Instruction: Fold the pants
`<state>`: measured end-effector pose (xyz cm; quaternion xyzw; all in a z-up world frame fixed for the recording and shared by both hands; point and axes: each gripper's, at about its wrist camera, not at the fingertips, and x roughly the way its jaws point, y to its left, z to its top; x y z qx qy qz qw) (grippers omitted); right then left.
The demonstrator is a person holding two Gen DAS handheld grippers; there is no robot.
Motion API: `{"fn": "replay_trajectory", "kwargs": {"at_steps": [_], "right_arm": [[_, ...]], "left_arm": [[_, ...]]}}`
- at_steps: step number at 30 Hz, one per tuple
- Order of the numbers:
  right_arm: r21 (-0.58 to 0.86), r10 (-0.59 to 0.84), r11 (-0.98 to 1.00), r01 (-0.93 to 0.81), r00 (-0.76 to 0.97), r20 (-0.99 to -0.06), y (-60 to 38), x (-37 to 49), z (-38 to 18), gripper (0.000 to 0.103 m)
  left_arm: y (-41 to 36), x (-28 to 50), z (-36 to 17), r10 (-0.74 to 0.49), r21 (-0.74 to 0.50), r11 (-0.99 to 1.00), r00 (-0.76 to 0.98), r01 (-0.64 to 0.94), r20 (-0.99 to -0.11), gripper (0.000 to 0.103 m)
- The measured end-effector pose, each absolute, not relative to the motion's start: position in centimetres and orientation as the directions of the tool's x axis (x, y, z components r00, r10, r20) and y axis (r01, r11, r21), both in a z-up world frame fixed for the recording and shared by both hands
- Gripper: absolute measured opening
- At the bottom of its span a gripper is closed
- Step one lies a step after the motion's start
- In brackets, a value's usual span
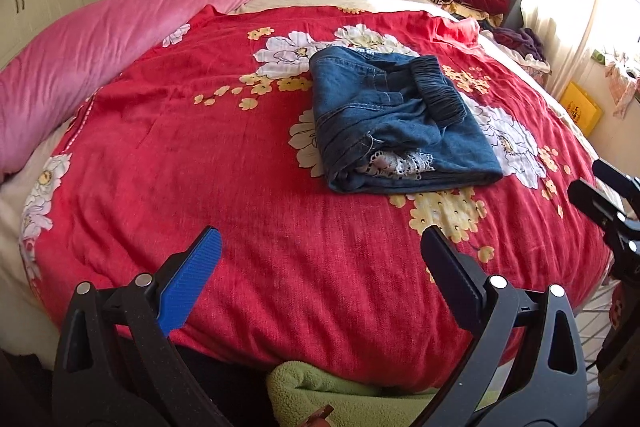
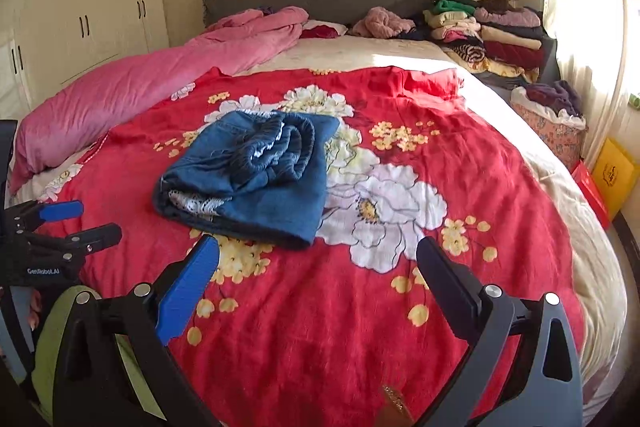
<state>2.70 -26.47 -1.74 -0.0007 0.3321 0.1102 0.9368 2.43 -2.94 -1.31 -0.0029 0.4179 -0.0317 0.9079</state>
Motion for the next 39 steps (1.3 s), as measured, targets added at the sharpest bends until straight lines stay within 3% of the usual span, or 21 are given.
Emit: {"fn": "replay_trajectory", "kwargs": {"at_steps": [39], "right_arm": [[0.071, 0.207, 0.975, -0.211, 0.744, -0.635, -26.34, 2.44, -2.04, 0.099]], "left_arm": [[-2.35, 2.33, -1.18, -0.016, -0.010, 1.000, 0.651, 0.013, -0.759, 0.093]]}}
